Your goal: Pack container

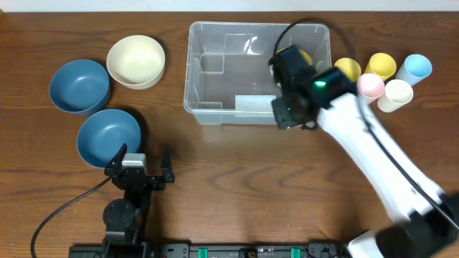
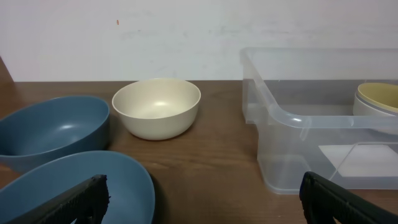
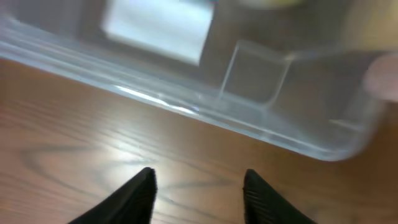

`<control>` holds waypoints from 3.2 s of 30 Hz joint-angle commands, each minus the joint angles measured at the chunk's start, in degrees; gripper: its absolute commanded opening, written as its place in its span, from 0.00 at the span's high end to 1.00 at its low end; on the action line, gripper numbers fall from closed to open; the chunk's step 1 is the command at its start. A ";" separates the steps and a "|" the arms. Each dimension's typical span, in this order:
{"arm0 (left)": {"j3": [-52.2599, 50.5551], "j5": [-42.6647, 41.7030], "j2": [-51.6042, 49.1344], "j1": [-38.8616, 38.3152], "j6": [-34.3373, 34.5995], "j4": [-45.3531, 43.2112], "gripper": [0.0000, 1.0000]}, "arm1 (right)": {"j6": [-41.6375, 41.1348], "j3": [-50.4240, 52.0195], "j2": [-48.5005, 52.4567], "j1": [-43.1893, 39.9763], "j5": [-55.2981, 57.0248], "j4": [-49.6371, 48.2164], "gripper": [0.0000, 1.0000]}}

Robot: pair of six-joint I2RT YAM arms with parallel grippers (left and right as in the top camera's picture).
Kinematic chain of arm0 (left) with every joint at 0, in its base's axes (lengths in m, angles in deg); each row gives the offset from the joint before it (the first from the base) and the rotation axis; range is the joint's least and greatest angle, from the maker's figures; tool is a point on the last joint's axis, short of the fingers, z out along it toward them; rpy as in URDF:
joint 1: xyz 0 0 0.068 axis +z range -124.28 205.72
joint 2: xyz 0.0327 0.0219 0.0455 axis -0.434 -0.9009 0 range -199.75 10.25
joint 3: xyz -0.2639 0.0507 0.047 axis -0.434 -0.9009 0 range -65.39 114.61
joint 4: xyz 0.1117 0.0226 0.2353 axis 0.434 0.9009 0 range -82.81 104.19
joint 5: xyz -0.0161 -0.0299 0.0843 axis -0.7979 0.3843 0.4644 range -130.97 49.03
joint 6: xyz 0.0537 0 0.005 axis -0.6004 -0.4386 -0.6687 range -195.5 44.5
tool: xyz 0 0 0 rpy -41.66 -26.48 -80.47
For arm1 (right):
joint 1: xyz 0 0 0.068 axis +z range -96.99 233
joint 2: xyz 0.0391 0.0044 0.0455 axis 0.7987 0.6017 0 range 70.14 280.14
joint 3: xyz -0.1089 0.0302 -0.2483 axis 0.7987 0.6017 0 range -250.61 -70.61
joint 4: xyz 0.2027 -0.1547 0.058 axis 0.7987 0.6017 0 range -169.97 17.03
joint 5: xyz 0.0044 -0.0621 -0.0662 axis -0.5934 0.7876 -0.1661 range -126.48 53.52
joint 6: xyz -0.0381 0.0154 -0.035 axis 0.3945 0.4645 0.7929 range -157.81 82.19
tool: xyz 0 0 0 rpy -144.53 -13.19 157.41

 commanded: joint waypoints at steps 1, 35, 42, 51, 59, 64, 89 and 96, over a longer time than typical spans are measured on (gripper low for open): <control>-1.09 0.66 0.35 0.28 -0.79 2.10 0.02 | -1.79 -3.23 -5.44 -3.54 -0.15 0.28 0.44; -1.09 0.66 0.35 0.28 -0.79 2.10 0.02 | -12.98 -3.10 14.29 -54.27 -2.58 -9.75 0.40; -1.09 0.66 0.35 0.28 -0.79 2.12 0.02 | -10.21 -3.10 16.98 -54.86 -5.16 -14.43 0.42; -1.09 0.66 0.35 0.28 -0.79 2.12 0.02 | -9.79 -3.10 22.18 -54.88 -6.08 -17.11 0.45; -1.09 0.63 0.35 0.28 -0.79 2.10 0.02 | -8.31 -3.10 24.74 -54.42 -6.45 -18.43 0.51; -1.09 0.66 0.35 0.28 -0.79 2.10 0.02 | -7.87 -3.08 24.74 -53.86 -6.47 -18.69 0.62; -1.09 0.66 0.35 0.28 -0.79 2.10 0.02 | -8.61 0.59 24.44 -52.09 -7.58 -19.43 0.99; -1.09 0.66 0.35 0.28 -0.79 2.12 0.02 | -9.60 0.59 15.91 -51.82 -10.71 -15.52 0.99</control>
